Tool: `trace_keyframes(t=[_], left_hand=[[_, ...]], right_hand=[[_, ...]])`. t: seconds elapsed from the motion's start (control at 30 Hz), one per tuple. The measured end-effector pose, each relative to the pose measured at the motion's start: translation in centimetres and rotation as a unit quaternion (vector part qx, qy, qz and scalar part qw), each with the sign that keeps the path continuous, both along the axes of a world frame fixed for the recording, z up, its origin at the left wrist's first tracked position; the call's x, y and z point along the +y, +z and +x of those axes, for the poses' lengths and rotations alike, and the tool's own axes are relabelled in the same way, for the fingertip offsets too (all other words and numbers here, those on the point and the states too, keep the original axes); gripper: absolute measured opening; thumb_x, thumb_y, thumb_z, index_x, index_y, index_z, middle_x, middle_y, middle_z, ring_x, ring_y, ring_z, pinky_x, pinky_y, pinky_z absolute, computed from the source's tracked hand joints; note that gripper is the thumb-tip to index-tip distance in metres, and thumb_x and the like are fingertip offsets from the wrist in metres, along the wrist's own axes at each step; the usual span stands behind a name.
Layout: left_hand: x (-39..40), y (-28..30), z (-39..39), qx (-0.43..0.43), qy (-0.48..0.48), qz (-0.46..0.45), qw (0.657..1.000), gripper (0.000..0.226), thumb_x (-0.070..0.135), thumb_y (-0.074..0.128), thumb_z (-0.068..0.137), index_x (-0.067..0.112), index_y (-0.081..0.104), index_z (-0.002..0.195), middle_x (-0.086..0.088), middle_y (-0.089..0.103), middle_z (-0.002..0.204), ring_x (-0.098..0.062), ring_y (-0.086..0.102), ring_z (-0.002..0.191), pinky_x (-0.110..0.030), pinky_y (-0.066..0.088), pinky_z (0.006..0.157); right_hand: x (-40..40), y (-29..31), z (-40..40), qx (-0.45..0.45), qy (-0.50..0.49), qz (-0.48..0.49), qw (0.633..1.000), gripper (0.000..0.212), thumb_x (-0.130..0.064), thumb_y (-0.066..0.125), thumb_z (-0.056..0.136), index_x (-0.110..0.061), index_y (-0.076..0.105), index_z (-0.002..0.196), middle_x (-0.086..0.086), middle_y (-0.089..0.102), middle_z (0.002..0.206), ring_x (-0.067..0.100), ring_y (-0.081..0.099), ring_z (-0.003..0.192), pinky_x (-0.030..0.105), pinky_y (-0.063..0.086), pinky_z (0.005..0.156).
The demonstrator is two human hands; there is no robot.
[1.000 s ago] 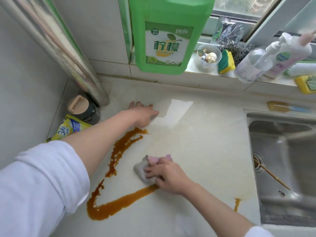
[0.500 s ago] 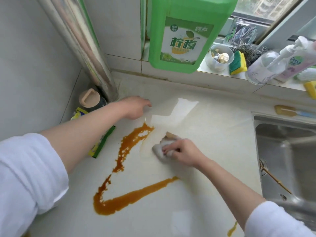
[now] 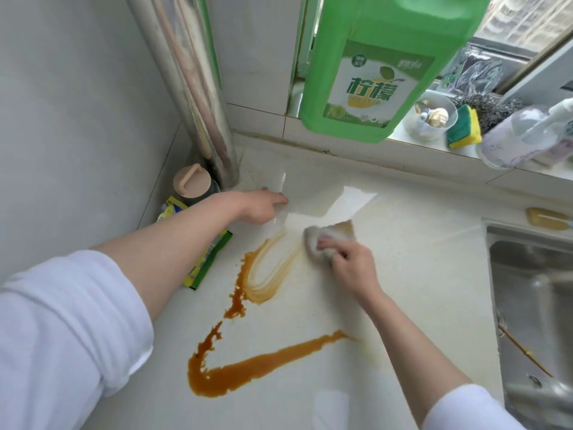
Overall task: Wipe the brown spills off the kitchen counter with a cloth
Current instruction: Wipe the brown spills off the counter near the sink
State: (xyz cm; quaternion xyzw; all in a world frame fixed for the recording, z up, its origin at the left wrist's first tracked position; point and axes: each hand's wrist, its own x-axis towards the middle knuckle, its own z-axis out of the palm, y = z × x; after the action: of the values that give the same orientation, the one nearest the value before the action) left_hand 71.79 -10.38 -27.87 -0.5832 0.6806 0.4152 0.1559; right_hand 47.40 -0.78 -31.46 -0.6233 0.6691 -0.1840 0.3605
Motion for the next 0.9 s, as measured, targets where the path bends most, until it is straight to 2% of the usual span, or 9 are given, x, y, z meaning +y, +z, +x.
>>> trace_keyframes(t=[0.1, 0.23, 0.3, 0.37, 0.47, 0.57, 0.7, 0.8, 0.9], left_hand=[[0.0, 0.1, -0.3, 0.002, 0.022, -0.001, 1.000, 0.067, 0.005, 0.029, 0.095, 0.031, 0.022, 0.157, -0.015, 0.006, 0.165, -0.028, 0.010, 0.152, -0.035, 0.009, 0.122], [0.0, -0.5, -0.1, 0.006, 0.032, -0.003, 0.999, 0.065, 0.006, 0.032, 0.096, 0.030, 0.024, 0.156, -0.016, 0.010, 0.164, -0.029, 0.014, 0.152, -0.033, 0.012, 0.121], [-0.1, -1.2, 0.1, 0.013, 0.030, 0.005, 0.999, 0.063, 0.011, 0.030, 0.098, 0.033, 0.022, 0.156, -0.013, 0.007, 0.165, -0.028, 0.010, 0.152, -0.037, 0.009, 0.123], [0.1, -1.6, 0.1, 0.019, 0.038, 0.004, 0.999, 0.063, 0.013, 0.029, 0.098, 0.036, 0.021, 0.156, -0.012, 0.001, 0.166, -0.029, 0.006, 0.153, -0.039, 0.008, 0.124], [0.5, -1.8, 0.0, 0.031, 0.049, -0.011, 0.998, 0.056, 0.016, 0.030, 0.101, 0.031, 0.025, 0.155, -0.014, 0.006, 0.165, -0.028, 0.007, 0.153, -0.038, 0.009, 0.123], [0.5, -1.6, -0.2, 0.053, 0.061, -0.046, 0.996, 0.046, 0.024, 0.031, 0.106, 0.024, 0.037, 0.151, -0.010, 0.026, 0.162, -0.025, 0.018, 0.150, -0.031, 0.014, 0.121], [1.9, -0.7, -0.1, 0.054, 0.061, -0.109, 0.991, 0.044, 0.020, 0.032, 0.104, 0.020, 0.045, 0.147, -0.002, 0.040, 0.156, -0.022, 0.036, 0.143, -0.030, 0.025, 0.117], [4.8, 0.9, 0.3, 0.045, 0.059, -0.180, 0.981, 0.043, 0.016, 0.037, 0.101, 0.024, 0.052, 0.141, 0.002, 0.050, 0.149, -0.022, 0.046, 0.136, -0.030, 0.033, 0.113], [7.6, 3.3, 1.1, 0.005, 0.103, -0.229, 0.968, 0.040, 0.020, 0.045, 0.098, 0.027, 0.059, 0.134, -0.001, 0.060, 0.138, -0.026, 0.053, 0.129, -0.032, 0.038, 0.105]], right_hand=[[-1.5, -0.5, 3.4, 0.030, -0.121, -0.017, 0.992, 0.049, -0.009, 0.049, 0.079, -0.030, 0.070, 0.117, -0.008, 0.064, 0.130, 0.021, 0.056, 0.121, 0.030, 0.040, 0.106], [5.4, -0.5, 9.3, 0.012, 0.312, -0.004, 0.950, 0.049, -0.008, 0.049, 0.076, -0.030, 0.071, 0.114, -0.013, 0.064, 0.130, 0.021, 0.055, 0.106, 0.034, 0.043, 0.096], [6.6, 0.0, 6.3, 0.000, 0.387, 0.034, 0.922, 0.042, -0.011, 0.050, 0.077, -0.030, 0.076, 0.104, -0.020, 0.068, 0.121, 0.010, 0.054, 0.101, 0.030, 0.045, 0.091], [4.4, 0.7, 2.7, -0.004, 0.273, 0.049, 0.961, 0.037, -0.013, 0.052, 0.075, -0.029, 0.079, 0.093, -0.020, 0.073, 0.107, 0.002, 0.061, 0.097, 0.032, 0.051, 0.089], [-1.2, 0.6, 0.8, -0.007, -0.082, 0.068, 0.994, 0.034, -0.011, 0.052, 0.082, -0.033, 0.077, 0.088, -0.016, 0.073, 0.098, 0.014, 0.065, 0.102, 0.037, 0.051, 0.091], [-0.6, -0.3, 6.1, 0.005, 0.084, -0.025, 0.996, 0.048, -0.010, 0.044, 0.074, -0.027, 0.075, 0.106, -0.007, 0.070, 0.121, 0.026, 0.061, 0.113, 0.043, 0.042, 0.104], [5.9, 0.3, 7.3, 0.002, 0.368, 0.040, 0.929, 0.042, -0.009, 0.049, 0.081, -0.028, 0.075, 0.108, -0.015, 0.065, 0.127, 0.018, 0.053, 0.109, 0.032, 0.039, 0.098], [3.8, 0.8, 1.8, 0.008, 0.308, 0.087, 0.947, 0.033, -0.015, 0.054, 0.080, -0.030, 0.079, 0.096, -0.013, 0.074, 0.107, 0.013, 0.062, 0.101, 0.032, 0.046, 0.096], [-1.4, 0.8, -2.0, -0.027, 0.083, 0.093, 0.992, 0.033, -0.014, 0.056, 0.083, -0.036, 0.077, 0.095, -0.015, 0.073, 0.102, 0.013, 0.065, 0.101, 0.032, 0.049, 0.093]])
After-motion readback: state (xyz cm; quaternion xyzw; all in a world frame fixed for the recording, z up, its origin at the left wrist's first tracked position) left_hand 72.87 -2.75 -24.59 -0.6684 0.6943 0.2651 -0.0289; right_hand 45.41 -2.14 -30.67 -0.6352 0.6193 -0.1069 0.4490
